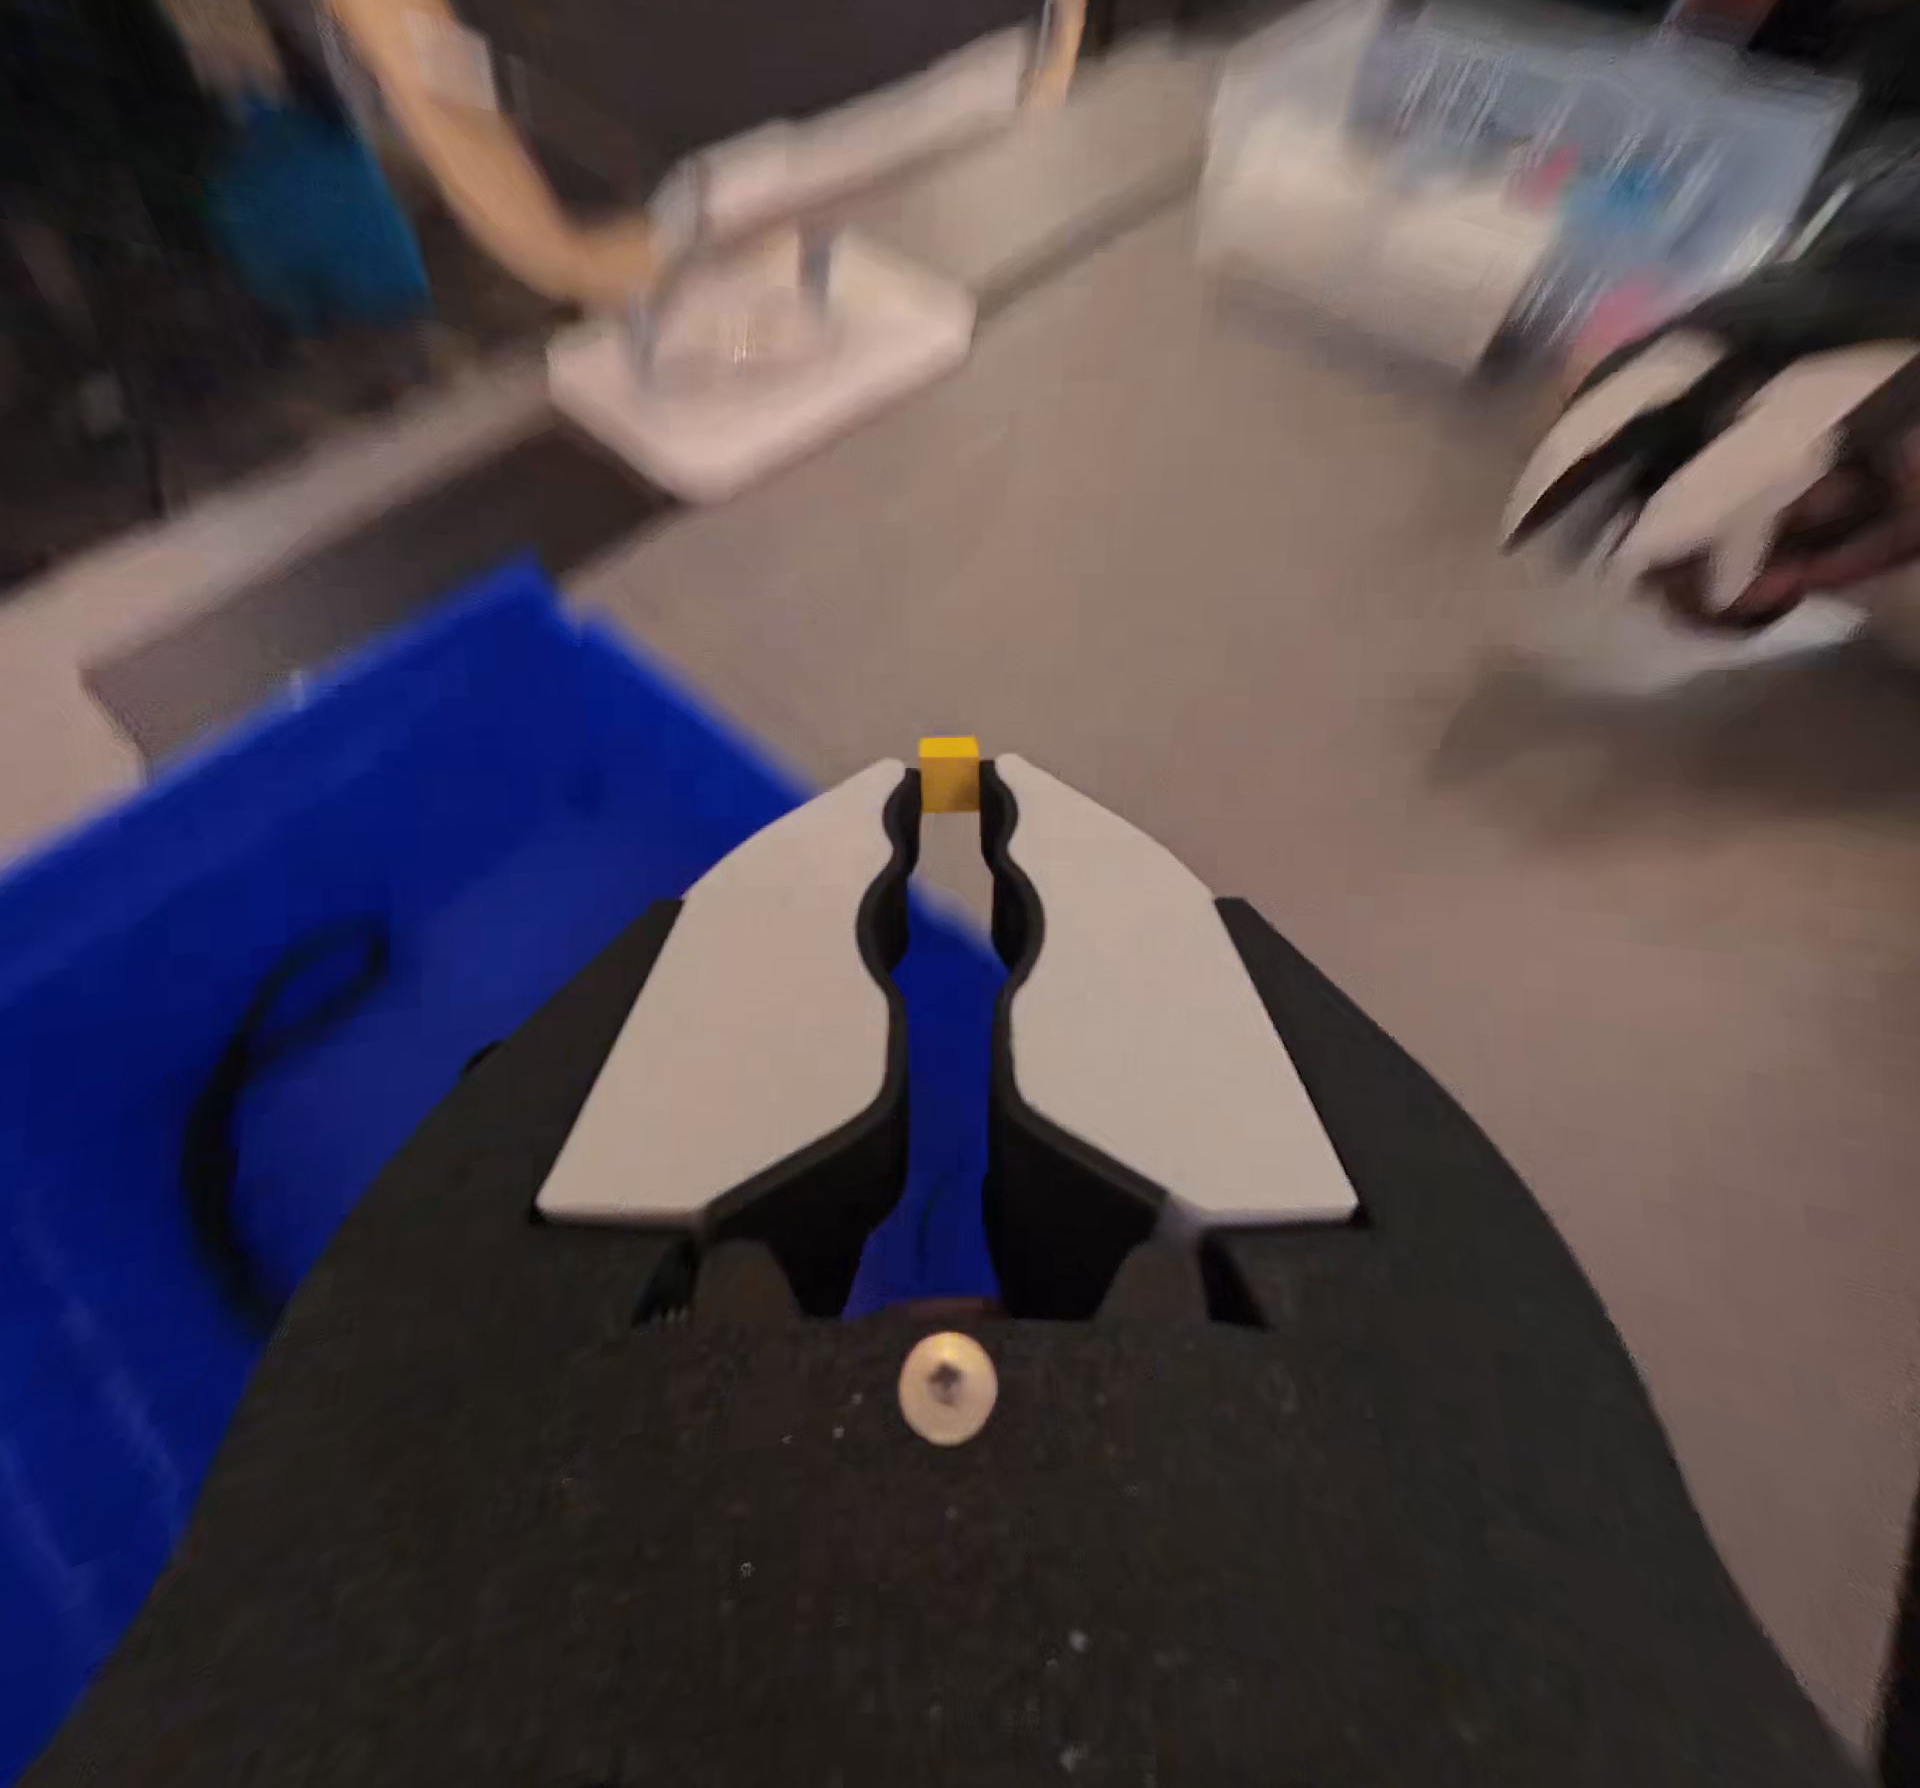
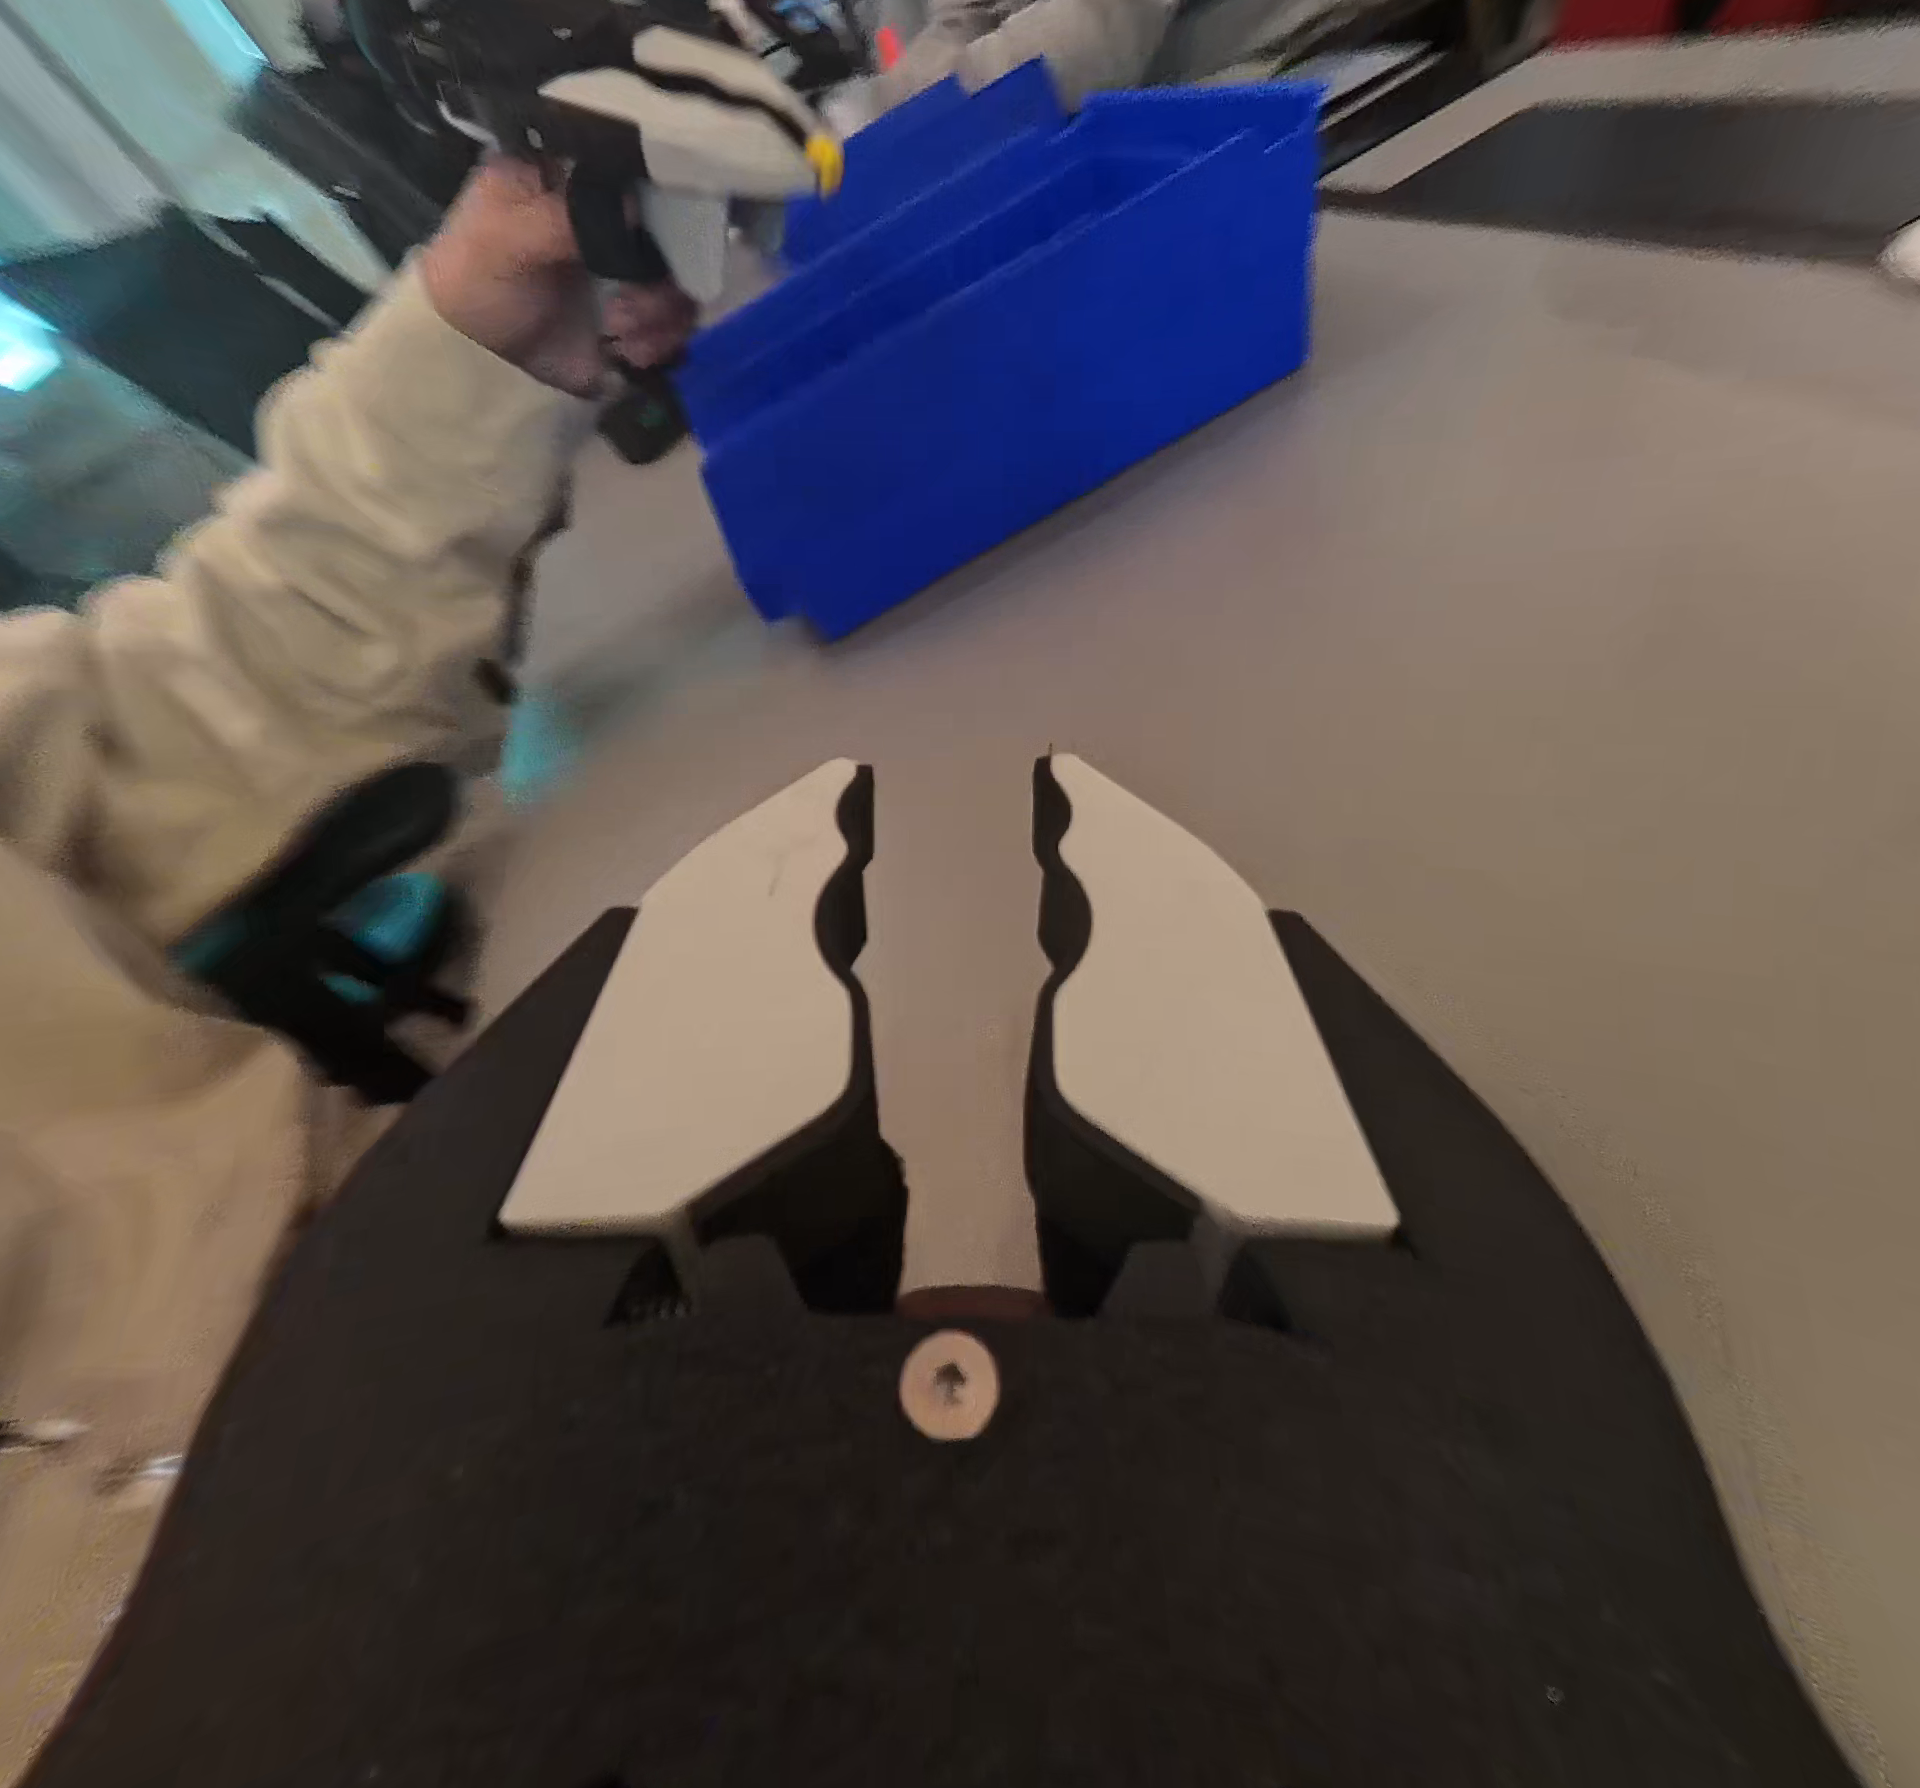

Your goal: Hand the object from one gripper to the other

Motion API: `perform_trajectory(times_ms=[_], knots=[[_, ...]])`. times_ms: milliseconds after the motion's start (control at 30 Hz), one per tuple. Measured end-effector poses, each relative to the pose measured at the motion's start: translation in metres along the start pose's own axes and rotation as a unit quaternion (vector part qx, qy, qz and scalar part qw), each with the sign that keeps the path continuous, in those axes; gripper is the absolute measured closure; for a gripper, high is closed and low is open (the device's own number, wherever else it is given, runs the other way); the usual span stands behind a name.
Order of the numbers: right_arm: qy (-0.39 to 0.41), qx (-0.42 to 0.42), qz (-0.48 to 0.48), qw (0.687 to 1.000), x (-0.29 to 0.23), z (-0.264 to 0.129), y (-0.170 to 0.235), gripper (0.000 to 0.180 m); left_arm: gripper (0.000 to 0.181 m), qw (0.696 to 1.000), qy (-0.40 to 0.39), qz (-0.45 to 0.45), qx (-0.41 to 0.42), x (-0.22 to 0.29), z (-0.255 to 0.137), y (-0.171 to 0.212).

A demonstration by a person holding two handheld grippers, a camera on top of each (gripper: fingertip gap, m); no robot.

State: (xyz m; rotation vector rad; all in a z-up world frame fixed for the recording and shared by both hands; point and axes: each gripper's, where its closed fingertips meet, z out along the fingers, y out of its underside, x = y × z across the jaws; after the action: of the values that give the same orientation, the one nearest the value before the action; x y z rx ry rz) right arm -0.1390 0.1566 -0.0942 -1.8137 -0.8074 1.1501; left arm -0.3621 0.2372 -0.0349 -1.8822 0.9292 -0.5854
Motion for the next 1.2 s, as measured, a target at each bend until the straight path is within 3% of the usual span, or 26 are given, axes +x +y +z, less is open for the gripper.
perform_trajectory(times_ms=[67,133,300,367,567,800,900,1000,1200], knots=[[-0.079,-0.016,0.081,0.994,-0.012,0.012,-0.013,0.149,0.171,0.991,0.049,0.015,0.126,0.032,0.001,-0.045],[-0.147,-0.014,0.193,0.970,-0.019,0.021,-0.029,0.137,0.171,0.977,0.091,0.030,0.192,0.066,0.010,-0.068],[-0.299,0.027,0.369,0.880,-0.041,0.023,-0.057,0.109,0.171,0.959,0.156,0.064,0.228,0.140,0.051,-0.076],[-0.324,0.020,0.398,0.858,-0.050,0.019,-0.053,0.114,0.171,0.951,0.173,0.111,0.232,0.168,0.064,-0.070],[-0.349,0.005,0.423,0.836,-0.054,0.003,-0.042,0.134,0.171,0.948,0.176,0.190,0.186,0.202,0.089,-0.050],[-0.337,-0.003,0.404,0.850,-0.055,-0.001,-0.041,0.144,0.171,0.949,0.175,0.196,0.172,0.208,0.097,-0.045],[-0.337,-0.001,0.407,0.849,-0.053,0.001,-0.041,0.166,0.171,0.950,0.177,0.194,0.167,0.208,0.100,-0.042],[-0.334,-0.011,0.403,0.852,-0.050,0.002,-0.036,0.169,0.171,0.952,0.179,0.191,0.161,0.207,0.103,-0.039],[-0.375,-0.071,0.385,0.840,-0.051,-0.009,-0.019,0.169,0.154,0.943,0.292,0.127,0.096,0.226,0.087,-0.025]])
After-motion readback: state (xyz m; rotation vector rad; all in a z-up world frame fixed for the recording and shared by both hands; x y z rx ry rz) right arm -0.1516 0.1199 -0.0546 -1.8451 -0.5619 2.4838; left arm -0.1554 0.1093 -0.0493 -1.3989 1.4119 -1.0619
